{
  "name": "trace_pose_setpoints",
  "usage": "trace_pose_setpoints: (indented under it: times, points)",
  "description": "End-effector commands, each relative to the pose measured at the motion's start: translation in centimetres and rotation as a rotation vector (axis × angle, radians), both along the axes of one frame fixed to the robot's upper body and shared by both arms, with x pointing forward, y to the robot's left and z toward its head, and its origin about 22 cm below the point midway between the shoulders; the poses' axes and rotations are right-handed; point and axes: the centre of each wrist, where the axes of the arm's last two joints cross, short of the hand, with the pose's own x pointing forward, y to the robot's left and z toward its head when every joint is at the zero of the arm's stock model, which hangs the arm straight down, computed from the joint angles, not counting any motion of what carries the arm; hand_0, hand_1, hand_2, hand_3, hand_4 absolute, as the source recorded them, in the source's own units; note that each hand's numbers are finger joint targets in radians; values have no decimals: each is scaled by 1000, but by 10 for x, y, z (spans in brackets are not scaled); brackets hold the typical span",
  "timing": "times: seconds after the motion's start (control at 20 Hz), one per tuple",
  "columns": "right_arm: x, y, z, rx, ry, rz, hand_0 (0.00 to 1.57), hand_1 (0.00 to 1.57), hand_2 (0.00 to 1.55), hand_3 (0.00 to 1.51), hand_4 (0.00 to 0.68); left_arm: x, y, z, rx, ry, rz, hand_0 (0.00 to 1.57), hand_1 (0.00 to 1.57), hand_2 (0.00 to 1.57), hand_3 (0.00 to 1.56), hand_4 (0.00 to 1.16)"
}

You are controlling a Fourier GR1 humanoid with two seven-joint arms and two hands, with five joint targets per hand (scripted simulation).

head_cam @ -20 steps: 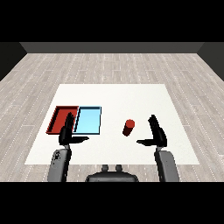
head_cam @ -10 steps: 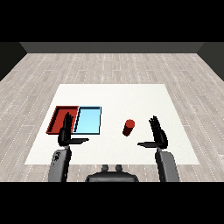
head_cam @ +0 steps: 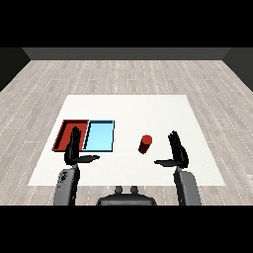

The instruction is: Pick the red can and put it in the red box

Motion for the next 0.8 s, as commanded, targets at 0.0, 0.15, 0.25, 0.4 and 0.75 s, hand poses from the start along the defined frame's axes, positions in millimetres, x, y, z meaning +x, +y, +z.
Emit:
trace_pose_setpoints:
  times: [0.0,0.15,0.25,0.4,0.75]
  points:
    - [4,-7,-12,4,-3,-7,0,0,0,0,0,-5,-5,-12,-4,0,-10,0,0,0,0,0]
    - [23,-11,0,22,9,7,0,0,0,0,0,3,-14,-11,-9,13,-6,0,0,0,0,0]
    - [26,-12,3,29,-3,6,0,0,0,0,0,-5,-14,-7,-25,8,-7,0,0,0,0,0]
    - [32,-14,-17,57,28,16,0,0,0,0,0,-5,-11,8,-17,2,5,0,0,0,0,0]
    - [60,6,-15,89,58,15,0,0,0,0,0,-11,-4,-9,-38,17,-25,0,0,0,0,0]
